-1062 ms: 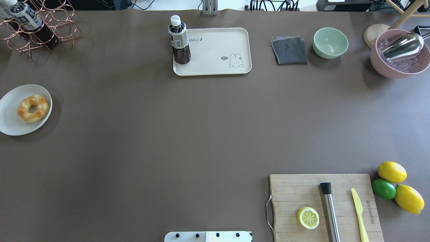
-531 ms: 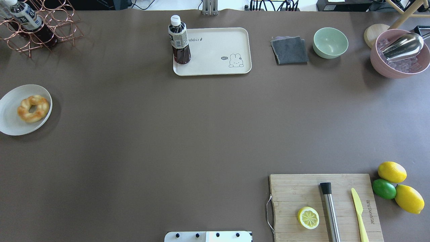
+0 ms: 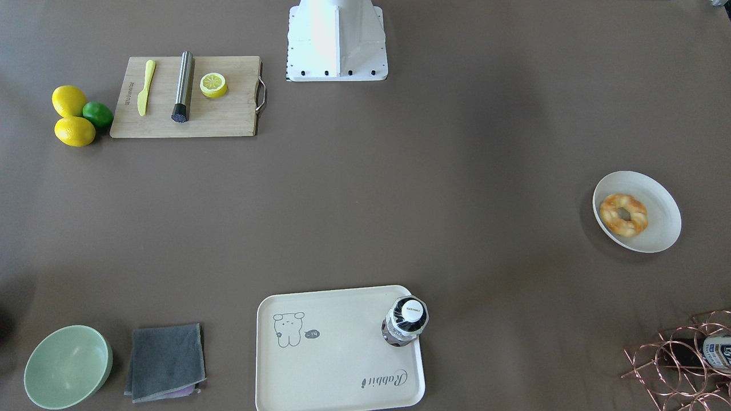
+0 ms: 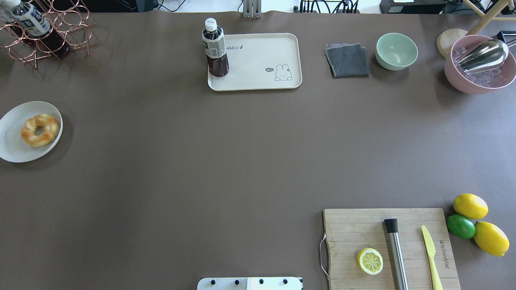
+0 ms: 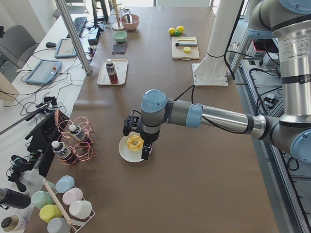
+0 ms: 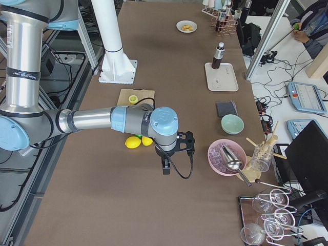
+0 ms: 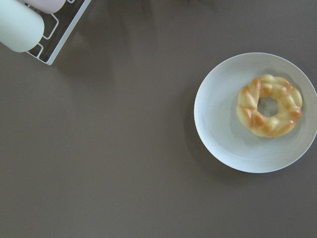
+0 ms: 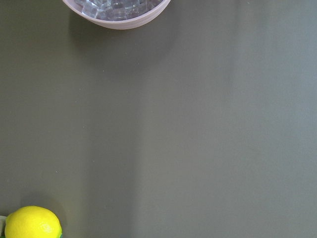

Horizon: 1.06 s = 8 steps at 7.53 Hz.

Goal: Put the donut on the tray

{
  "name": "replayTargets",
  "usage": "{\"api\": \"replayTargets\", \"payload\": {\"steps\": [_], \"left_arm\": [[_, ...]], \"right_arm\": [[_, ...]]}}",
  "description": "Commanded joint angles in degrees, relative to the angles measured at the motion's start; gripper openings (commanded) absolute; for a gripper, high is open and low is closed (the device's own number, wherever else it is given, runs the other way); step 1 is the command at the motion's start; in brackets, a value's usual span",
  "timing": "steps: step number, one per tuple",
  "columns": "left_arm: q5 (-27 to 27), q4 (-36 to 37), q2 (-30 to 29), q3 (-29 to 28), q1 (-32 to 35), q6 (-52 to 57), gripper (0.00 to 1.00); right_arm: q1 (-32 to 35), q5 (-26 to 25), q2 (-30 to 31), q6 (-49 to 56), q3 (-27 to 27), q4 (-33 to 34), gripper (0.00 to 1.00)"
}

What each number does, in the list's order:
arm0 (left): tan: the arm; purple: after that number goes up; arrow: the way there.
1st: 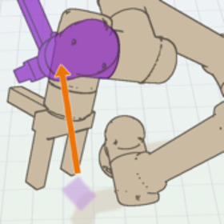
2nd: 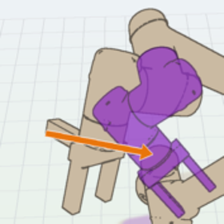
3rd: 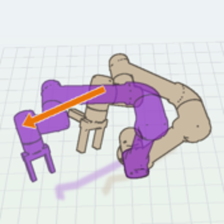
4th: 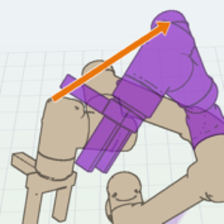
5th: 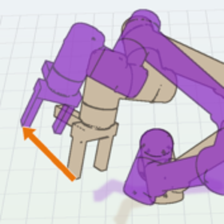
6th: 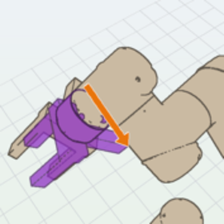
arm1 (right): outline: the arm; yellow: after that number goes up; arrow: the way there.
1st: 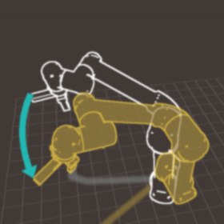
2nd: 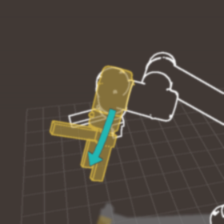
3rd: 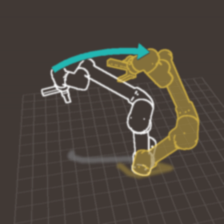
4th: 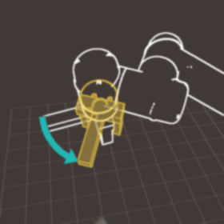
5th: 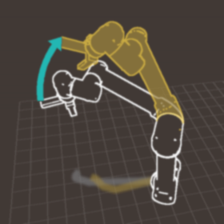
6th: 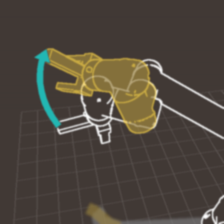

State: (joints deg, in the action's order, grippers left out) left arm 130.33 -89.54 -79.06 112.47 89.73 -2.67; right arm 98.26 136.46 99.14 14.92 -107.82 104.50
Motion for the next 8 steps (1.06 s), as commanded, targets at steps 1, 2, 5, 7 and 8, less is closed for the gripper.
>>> {"api": "replayTargets", "payload": {"steps": [1, 2, 5, 7, 8], "left_arm": [[0.27, -4.22, 1.44, 0.03, -0.34, -2.25, 0.98], [0.62, -6.41, 3.02, 0.64, -0.43, -2.25, 0.98], [3.18, -12.65, 5.76, -1.79, -0.78, -2.25, 0.98], [3.26, -16.44, 1.22, -9.95, -3.74, -2.69, 0.97], [3.18, -16.45, -3.51, -14.34, -6.73, -2.95, 0.97]], "right_arm": [[0.44, -0.05, 1.06, 0.02, 0.24, 0.00, 1.00], [0.44, -0.05, 0.97, -0.07, 0.07, 0.00, 1.00], [0.35, 0.13, 0.97, 0.02, 0.24, -0.09, 1.00], [0.35, 0.21, 1.06, 0.19, 0.24, 0.00, 1.00], [0.35, 0.13, 0.88, 0.02, 0.59, 0.00, 1.00]]}}
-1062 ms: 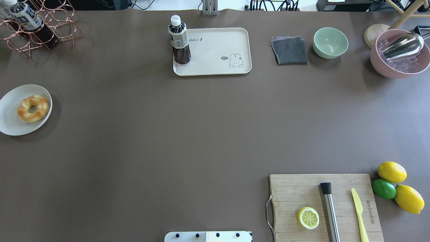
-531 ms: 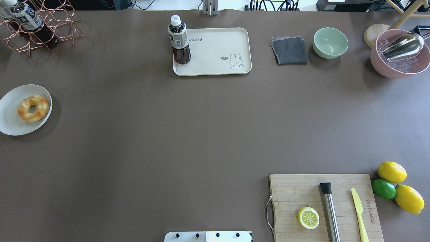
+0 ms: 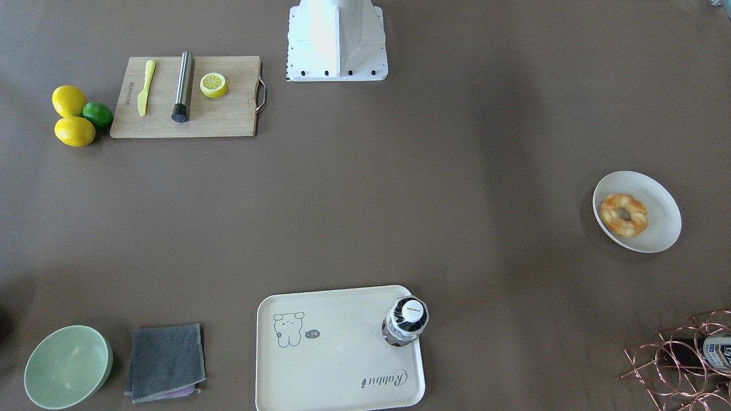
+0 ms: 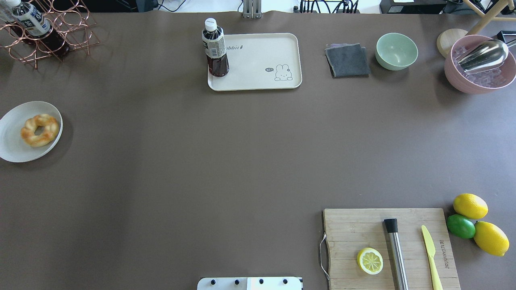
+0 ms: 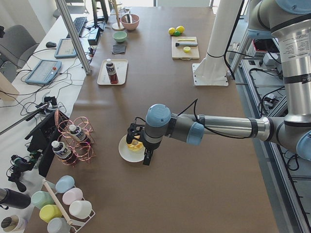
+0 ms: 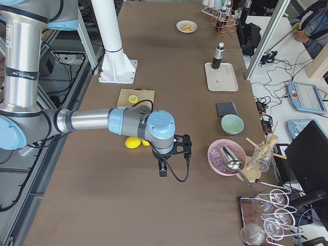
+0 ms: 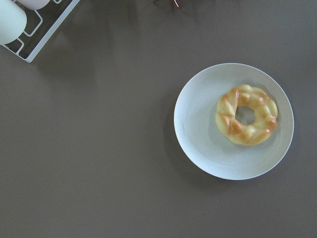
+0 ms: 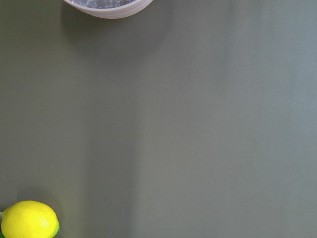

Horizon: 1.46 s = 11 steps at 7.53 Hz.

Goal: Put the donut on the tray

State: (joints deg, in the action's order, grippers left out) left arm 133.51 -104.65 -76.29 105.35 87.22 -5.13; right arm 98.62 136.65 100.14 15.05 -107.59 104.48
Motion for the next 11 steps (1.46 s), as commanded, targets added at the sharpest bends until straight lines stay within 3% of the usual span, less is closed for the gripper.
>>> {"api": "replayTargets", "payload": {"steps": [1, 2, 4, 5, 9, 11], "left_arm": [[-0.09, -1.43, -10.33, -11.62, -5.20, -1.11, 0.98], [-0.09, -4.83, -14.55, -17.14, -6.95, -5.99, 0.98], [-1.40, -26.29, -16.07, -29.10, -17.55, -19.59, 0.98], [-3.50, -29.09, -16.17, -31.67, -20.48, -20.01, 0.97], [-3.52, -29.12, -15.99, -31.87, -20.51, -19.66, 0.96], [-3.61, -29.03, -15.99, -32.84, -20.51, -19.75, 0.89]], "right_arm": [[0.00, 0.19, 0.05, -0.19, 0.45, 0.02, 1.00], [0.00, 0.98, 0.23, -0.19, 0.45, 0.02, 1.00], [0.00, 1.25, 0.76, -0.10, 0.54, 0.02, 1.00], [0.00, 2.03, 0.67, -0.28, 0.63, -0.06, 1.00], [-0.01, 5.29, 0.67, -0.46, 1.16, 0.02, 1.00], [-0.01, 5.29, 0.67, -0.37, 1.24, -0.06, 1.00]]}}
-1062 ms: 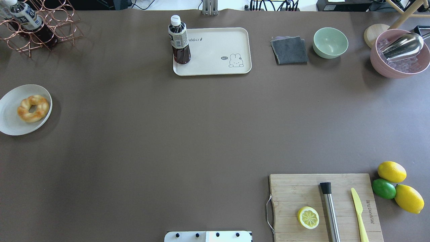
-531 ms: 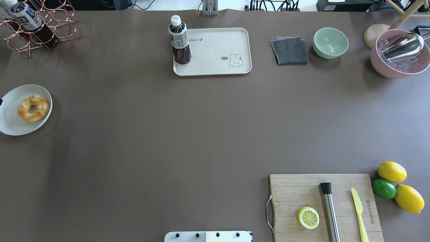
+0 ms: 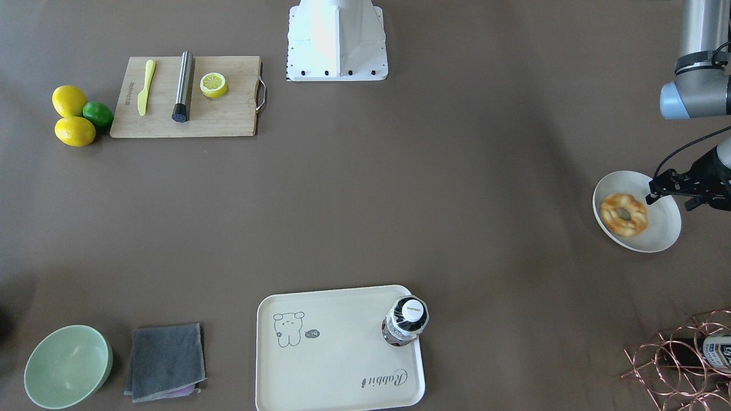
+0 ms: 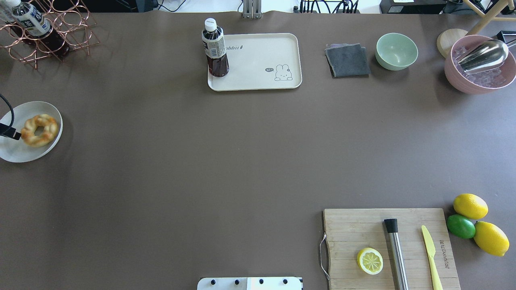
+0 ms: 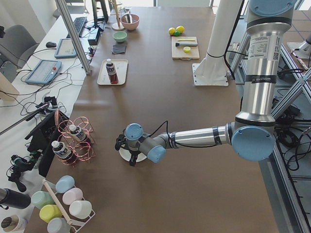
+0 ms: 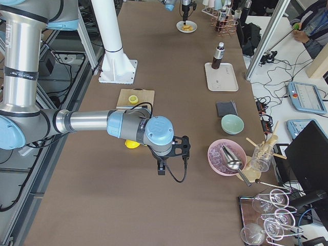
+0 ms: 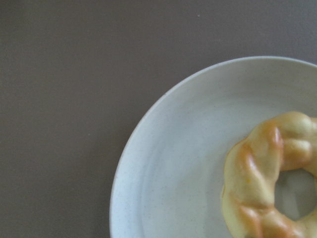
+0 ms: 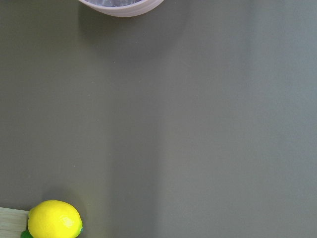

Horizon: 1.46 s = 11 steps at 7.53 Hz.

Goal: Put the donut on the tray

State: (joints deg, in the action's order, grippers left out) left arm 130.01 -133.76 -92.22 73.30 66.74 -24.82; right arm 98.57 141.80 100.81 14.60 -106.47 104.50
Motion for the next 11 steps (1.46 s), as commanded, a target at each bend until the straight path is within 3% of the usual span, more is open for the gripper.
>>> {"api": "replayTargets", "payload": {"steps": [1, 2, 3, 4, 5, 6, 8, 9, 11], "left_arm": [[-0.11, 0.08, -0.15, -1.14, -0.03, -0.14, 0.80], [0.15, 0.08, -0.06, -1.14, 0.06, -0.58, 0.68], [0.15, 0.17, 0.03, -1.06, 0.06, -0.84, 0.48], [0.24, 0.43, -0.15, -0.97, 0.15, -1.02, 0.16], [0.24, 0.43, -0.15, -0.88, 0.23, -0.93, 0.00], [1.02, 0.95, -0.32, -0.53, 0.32, -1.02, 0.00], [12.21, 6.63, -4.17, 0.60, 4.68, -1.02, 0.00], [14.72, 12.59, -5.93, 5.23, 5.41, -2.85, 0.00], [14.48, 15.81, -6.48, 14.55, 4.55, -12.21, 0.00]], "right_arm": [[0.04, 0.15, 0.00, -0.01, 0.04, -0.08, 1.00], [0.04, 0.23, 0.00, -0.01, -0.14, -0.08, 1.00], [0.04, 0.23, 0.00, -0.09, -0.14, 0.00, 1.00], [0.04, 0.32, 0.00, -0.10, -0.14, 0.00, 1.00], [0.04, 0.32, 0.00, -0.10, -0.23, 0.00, 1.00], [0.04, 0.32, 0.00, -0.36, -0.23, 0.00, 1.00], [0.04, 2.85, 0.00, -1.23, -0.40, -0.08, 1.00], [-0.39, 2.78, -0.70, -1.76, -0.49, -0.34, 1.00], [-3.28, 2.26, -5.08, -11.82, -0.67, -3.32, 1.00]]}}
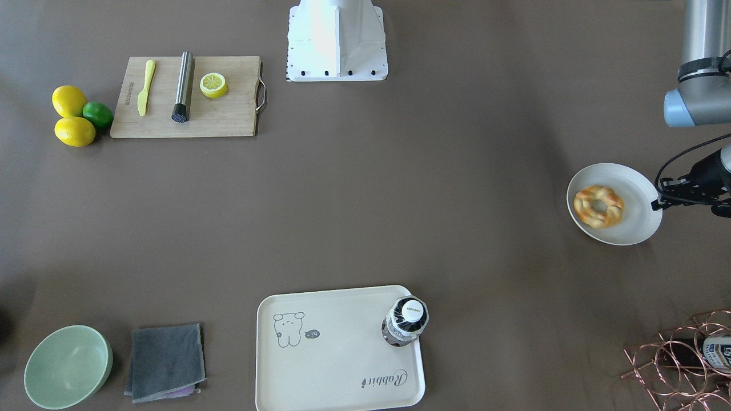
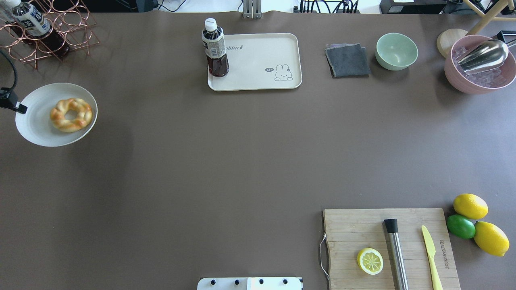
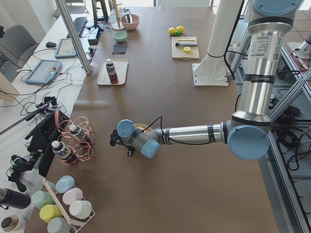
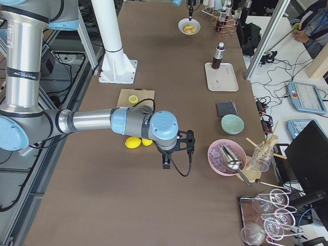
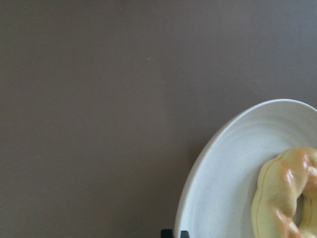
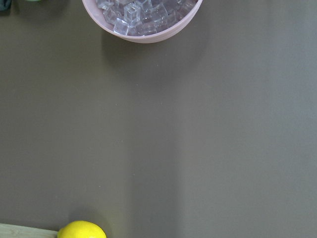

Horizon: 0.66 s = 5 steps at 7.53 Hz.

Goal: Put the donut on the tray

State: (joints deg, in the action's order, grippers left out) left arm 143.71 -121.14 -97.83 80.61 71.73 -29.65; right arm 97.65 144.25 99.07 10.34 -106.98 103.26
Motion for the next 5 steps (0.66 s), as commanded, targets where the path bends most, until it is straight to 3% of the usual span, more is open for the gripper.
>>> {"api": "replayTargets", "payload": {"steps": [1, 3, 5], "left_arm": [[0.69, 3.28, -1.05, 12.59, -3.32, -14.75, 0.00], [-0.35, 3.28, -2.35, 22.27, -11.30, -32.40, 0.00], [-7.19, 3.37, -7.87, 25.12, -19.12, -44.55, 0.00]], "right_arm": [[-5.42, -0.20, -5.62, -11.70, -0.50, -2.18, 1.00], [-14.01, 0.24, -12.03, -27.73, -3.21, -2.18, 1.00], [-20.19, 0.33, -13.03, -40.87, -5.51, -8.03, 1.00]]}}
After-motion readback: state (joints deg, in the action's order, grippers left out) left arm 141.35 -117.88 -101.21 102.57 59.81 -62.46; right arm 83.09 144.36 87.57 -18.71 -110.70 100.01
